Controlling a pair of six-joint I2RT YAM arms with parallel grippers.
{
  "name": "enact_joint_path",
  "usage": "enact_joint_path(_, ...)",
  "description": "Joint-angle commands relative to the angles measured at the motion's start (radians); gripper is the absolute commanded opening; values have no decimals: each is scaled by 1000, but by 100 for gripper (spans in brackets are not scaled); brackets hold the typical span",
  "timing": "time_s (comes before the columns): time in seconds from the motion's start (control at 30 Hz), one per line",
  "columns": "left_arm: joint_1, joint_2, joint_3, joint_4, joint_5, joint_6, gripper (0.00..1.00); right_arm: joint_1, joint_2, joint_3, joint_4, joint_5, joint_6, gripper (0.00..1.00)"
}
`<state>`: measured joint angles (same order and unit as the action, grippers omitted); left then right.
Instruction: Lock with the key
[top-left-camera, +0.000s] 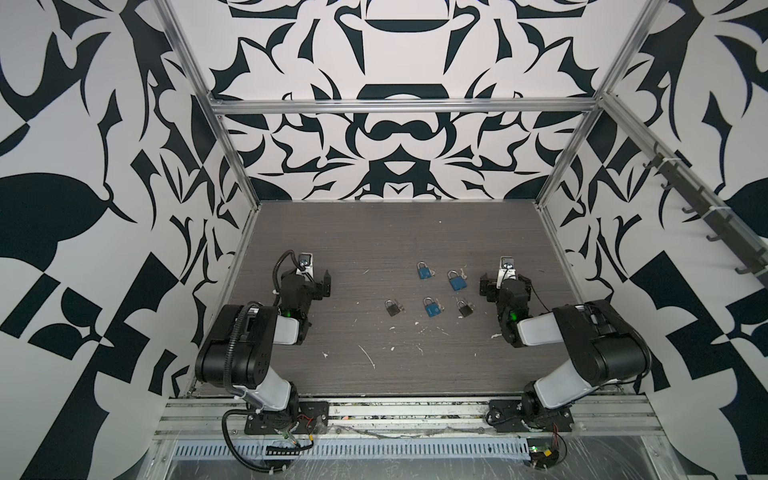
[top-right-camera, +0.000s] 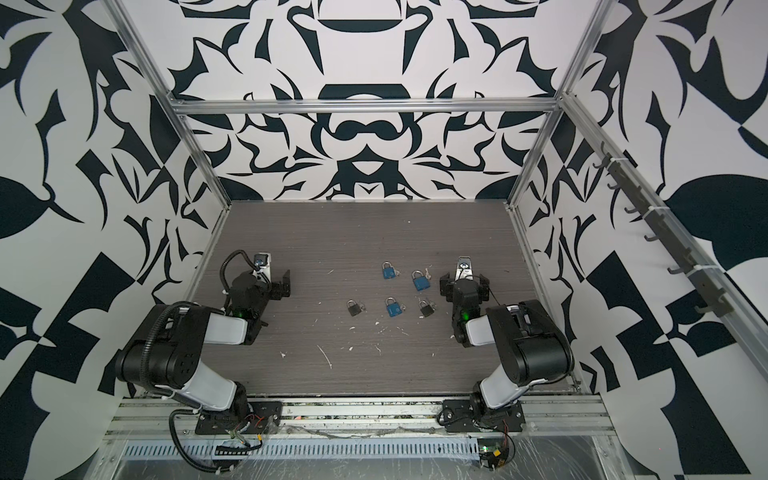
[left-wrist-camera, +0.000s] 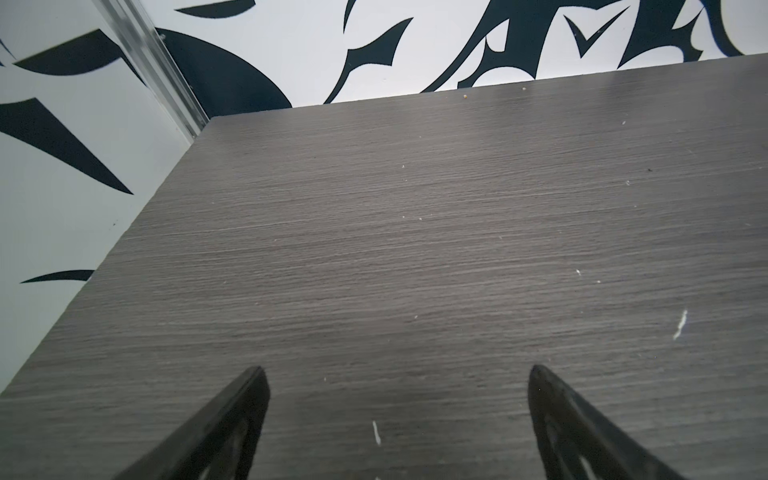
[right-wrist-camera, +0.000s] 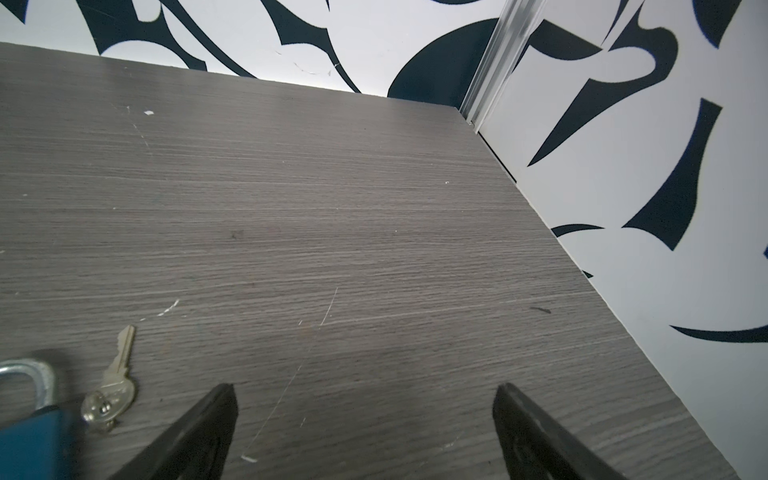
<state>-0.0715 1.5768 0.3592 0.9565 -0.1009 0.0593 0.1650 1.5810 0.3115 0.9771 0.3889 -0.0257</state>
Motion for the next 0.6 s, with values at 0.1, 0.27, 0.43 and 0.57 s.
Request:
enact_joint_path(0.1, 22, -13, 17, -46, 91, -33, 99, -4, -15, 17, 9, 6, 12, 99)
enact_joint_path(0.27, 21, -14, 17, -45, 91, -35, 100, -4, -13, 20, 4, 1, 9, 99)
enact_joint_path(0.43, 22, -14, 17, -45, 90, -34, 99, -4, -12, 22, 5, 0, 12, 99)
enact_joint_path(0.57, 22, -13, 18, -45, 90, -35, 99, -30, -17, 35, -32, -56, 28, 99)
